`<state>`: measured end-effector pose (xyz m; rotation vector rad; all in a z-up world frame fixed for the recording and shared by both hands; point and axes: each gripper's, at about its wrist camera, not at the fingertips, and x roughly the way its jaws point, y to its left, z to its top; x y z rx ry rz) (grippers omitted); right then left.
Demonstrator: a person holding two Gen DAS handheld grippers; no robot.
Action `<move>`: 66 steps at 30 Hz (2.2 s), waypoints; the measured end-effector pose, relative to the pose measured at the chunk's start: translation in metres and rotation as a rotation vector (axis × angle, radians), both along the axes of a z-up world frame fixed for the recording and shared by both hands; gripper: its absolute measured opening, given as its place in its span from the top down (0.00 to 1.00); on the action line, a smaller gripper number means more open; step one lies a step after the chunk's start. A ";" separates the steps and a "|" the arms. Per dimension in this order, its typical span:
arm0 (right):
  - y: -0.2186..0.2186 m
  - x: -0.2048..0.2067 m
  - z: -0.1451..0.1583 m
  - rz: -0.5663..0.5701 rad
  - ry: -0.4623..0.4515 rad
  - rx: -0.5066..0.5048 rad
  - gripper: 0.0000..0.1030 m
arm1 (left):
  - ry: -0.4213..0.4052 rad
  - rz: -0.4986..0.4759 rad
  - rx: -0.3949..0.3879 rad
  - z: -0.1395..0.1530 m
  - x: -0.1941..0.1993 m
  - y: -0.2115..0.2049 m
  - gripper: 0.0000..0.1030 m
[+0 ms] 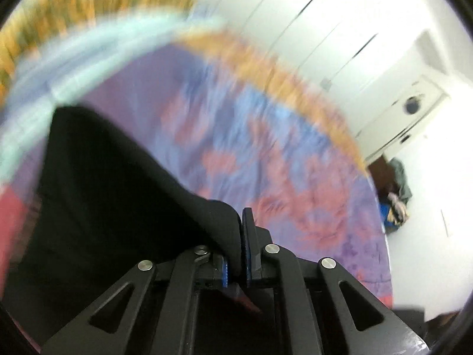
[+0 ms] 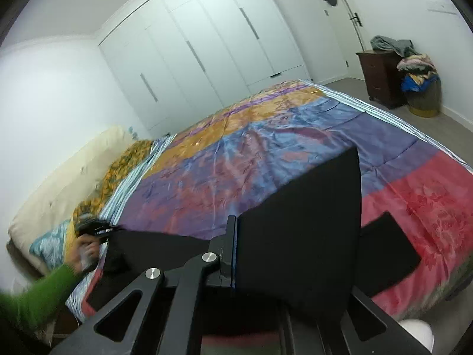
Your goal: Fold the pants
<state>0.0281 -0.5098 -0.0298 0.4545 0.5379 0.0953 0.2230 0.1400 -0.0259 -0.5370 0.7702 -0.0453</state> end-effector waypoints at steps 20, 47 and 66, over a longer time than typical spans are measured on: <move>-0.086 0.030 -0.145 -0.113 0.540 0.070 0.47 | 0.316 0.089 -0.015 -0.160 -0.154 -0.031 0.78; -0.134 0.034 -0.151 -0.224 0.539 0.125 0.49 | 0.278 0.091 0.021 -0.158 -0.146 -0.049 0.56; -0.153 0.020 -0.128 -0.330 0.525 -0.037 0.49 | 0.335 0.063 0.215 -0.163 -0.140 -0.064 0.63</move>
